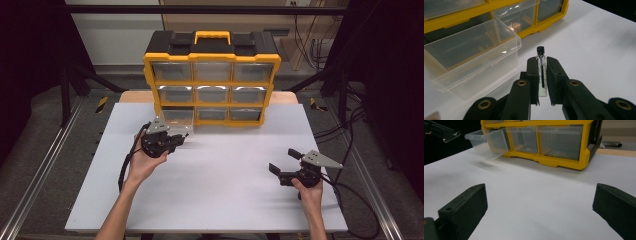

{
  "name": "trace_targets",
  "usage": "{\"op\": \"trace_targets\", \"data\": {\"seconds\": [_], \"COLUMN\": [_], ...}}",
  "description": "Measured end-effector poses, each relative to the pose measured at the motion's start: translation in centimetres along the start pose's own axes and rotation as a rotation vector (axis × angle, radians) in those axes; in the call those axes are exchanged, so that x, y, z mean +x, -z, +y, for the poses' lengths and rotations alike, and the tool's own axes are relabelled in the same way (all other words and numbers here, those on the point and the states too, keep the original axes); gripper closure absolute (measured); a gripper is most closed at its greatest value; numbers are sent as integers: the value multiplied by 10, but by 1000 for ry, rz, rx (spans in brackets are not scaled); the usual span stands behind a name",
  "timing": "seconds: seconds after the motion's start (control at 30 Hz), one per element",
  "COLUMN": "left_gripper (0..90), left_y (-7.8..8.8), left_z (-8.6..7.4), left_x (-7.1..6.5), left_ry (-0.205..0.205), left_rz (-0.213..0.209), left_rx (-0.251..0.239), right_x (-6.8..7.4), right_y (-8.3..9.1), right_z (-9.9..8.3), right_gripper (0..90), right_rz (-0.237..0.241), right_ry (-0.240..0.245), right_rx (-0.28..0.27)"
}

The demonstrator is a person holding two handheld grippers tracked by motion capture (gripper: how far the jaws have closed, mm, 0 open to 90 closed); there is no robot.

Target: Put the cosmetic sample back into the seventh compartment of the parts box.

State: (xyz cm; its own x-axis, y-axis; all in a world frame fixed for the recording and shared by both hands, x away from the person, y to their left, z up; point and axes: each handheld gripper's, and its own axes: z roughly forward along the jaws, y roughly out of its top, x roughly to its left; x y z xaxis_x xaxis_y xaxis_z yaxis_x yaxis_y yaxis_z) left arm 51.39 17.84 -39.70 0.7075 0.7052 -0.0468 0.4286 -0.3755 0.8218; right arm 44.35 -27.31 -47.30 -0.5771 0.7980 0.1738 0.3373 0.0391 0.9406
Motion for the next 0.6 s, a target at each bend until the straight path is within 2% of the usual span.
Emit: {"op": "trace_targets", "data": {"seconds": [0.4, 0.6], "left_gripper": [802, 802], "left_y": [-1, 0], "left_z": [7, 14], "left_x": [5, 8], "left_ry": [14, 12], "left_rz": [-2, 14], "left_rx": [-16, -18], "right_x": [0, 0], "right_y": [0, 0], "right_z": [0, 0], "right_gripper": [4, 4], "right_rz": [-4, -4], "right_ry": [4, 1], "right_rx": [0, 0]}}
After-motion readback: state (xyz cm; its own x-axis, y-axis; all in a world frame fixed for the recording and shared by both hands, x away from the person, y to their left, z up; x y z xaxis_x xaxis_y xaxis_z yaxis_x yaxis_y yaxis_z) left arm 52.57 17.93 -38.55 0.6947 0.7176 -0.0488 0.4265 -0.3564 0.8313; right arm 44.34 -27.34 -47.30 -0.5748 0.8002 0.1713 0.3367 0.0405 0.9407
